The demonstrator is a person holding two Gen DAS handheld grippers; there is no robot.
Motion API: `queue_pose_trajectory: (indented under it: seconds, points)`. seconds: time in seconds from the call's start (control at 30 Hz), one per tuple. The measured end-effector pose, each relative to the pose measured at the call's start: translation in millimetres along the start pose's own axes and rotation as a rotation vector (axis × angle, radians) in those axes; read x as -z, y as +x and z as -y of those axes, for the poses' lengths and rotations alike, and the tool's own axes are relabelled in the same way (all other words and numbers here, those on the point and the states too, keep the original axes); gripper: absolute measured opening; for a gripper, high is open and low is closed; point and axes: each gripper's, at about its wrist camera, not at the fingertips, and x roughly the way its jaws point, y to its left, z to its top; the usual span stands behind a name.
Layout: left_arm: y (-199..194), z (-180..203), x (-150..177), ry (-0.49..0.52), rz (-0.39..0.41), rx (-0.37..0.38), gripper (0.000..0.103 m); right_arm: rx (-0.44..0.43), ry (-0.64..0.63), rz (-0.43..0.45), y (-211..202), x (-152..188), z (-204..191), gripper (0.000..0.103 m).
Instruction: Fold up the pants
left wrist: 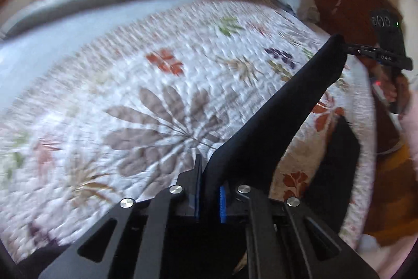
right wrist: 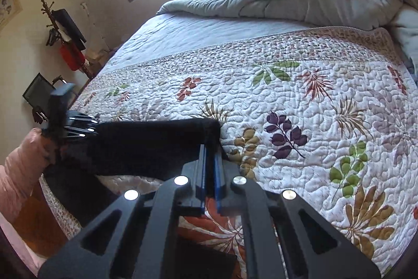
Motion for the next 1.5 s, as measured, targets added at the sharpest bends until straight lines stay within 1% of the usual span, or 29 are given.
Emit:
queue_pose_trajectory:
  seconds: [0.07,0.1,0.17,0.23,0.33,0.4,0.47,0.5,0.57,0.6,0.63,0.67,0.73,0.8,0.83,0.9,0.97,1.0,1.03,1.07,1.1,1.17,1.23,1.3,1.33,1.37,1.43,1.47,1.5]
  points:
    - [-17,28,11,0.04,0.043,-0.118,0.01,0.039,-0.018,0.014,0,11,-6,0.004]
    - [-24,47,21,0.082,0.065,-0.177,0.01,0.049,-0.014,0.017,-1,17,-6,0.004]
    - [-28,76,40,0.118,0.071,-0.235,0.01,0.072,-0.006,0.01,-1,37,-7,0.004]
    - [-33,103,65,0.133,0.073,-0.253,0.01,0.083,-0.003,-0.009,-2,58,-8,0.004]
    - [-36,131,102,0.135,0.057,-0.243,0.01,0.096,0.013,-0.057,-7,105,-13,0.005]
    - [-31,143,125,0.117,0.034,-0.247,0.01,0.098,0.032,-0.094,-9,134,-18,0.008]
    - [-19,153,147,0.081,0.0,-0.242,0.011,0.116,0.058,-0.131,-11,159,-22,0.015]
    - [-14,155,157,0.066,-0.011,-0.246,0.011,0.115,0.092,-0.145,-12,173,-22,0.016]
    - [-2,157,175,0.039,-0.029,-0.26,0.012,0.089,0.15,-0.148,-18,189,-23,0.017]
    - [2,158,180,0.03,-0.018,-0.274,0.012,0.063,0.203,-0.142,-21,197,-23,0.022]
    - [3,159,182,0.022,-0.008,-0.283,0.012,0.017,0.252,-0.137,-24,204,-25,0.034]
    - [4,159,182,0.015,-0.004,-0.286,0.012,-0.011,0.279,-0.136,-26,207,-27,0.04]
    - [4,157,179,-0.008,-0.007,-0.284,0.013,-0.063,0.337,-0.136,-26,214,-36,0.061]
    - [3,156,177,-0.018,-0.011,-0.277,0.013,-0.124,0.397,-0.114,-25,214,-39,0.062]
    - [2,156,176,-0.016,-0.013,-0.274,0.013,-0.155,0.439,-0.096,-23,213,-38,0.066]
    - [2,155,176,-0.015,-0.017,-0.272,0.014,-0.177,0.518,-0.095,-13,209,-31,0.07]
    - [2,155,174,-0.022,-0.022,-0.271,0.014,-0.179,0.59,-0.1,-1,205,-24,0.07]
    - [1,155,174,-0.025,-0.025,-0.271,0.014,-0.205,0.638,-0.098,9,203,-19,0.063]
    - [2,154,172,-0.028,-0.027,-0.272,0.014,-0.221,0.671,-0.102,16,201,-16,0.042]
    - [1,154,171,-0.034,-0.031,-0.273,0.014,-0.228,0.691,-0.106,21,200,-14,0.029]
    - [-1,154,170,-0.04,-0.032,-0.274,0.014,-0.228,0.704,-0.109,25,198,-13,0.007]
    - [-8,157,168,-0.043,-0.021,-0.28,0.016,-0.233,0.709,-0.076,18,193,-16,0.005]
    - [-19,166,166,-0.031,0.003,-0.29,0.017,-0.203,0.689,-0.048,5,190,-21,0.005]
    - [-24,177,168,-0.022,0.011,-0.286,0.018,-0.123,0.656,-0.058,-4,191,-28,0.005]
    - [-20,181,170,-0.012,0.0,-0.285,0.018,-0.086,0.648,-0.072,-3,194,-30,0.005]
    - [-15,184,172,-0.004,-0.015,-0.287,0.019,-0.049,0.653,-0.109,4,198,-31,0.005]
    - [2,185,179,0.0,-0.057,-0.292,0.02,-0.024,0.677,-0.154,19,206,-29,0.006]
    - [4,185,181,-0.005,-0.048,-0.296,0.021,-0.026,0.682,-0.147,23,207,-29,0.005]
    - [5,184,181,-0.017,-0.036,-0.295,0.021,-0.024,0.679,-0.139,22,207,-30,0.006]
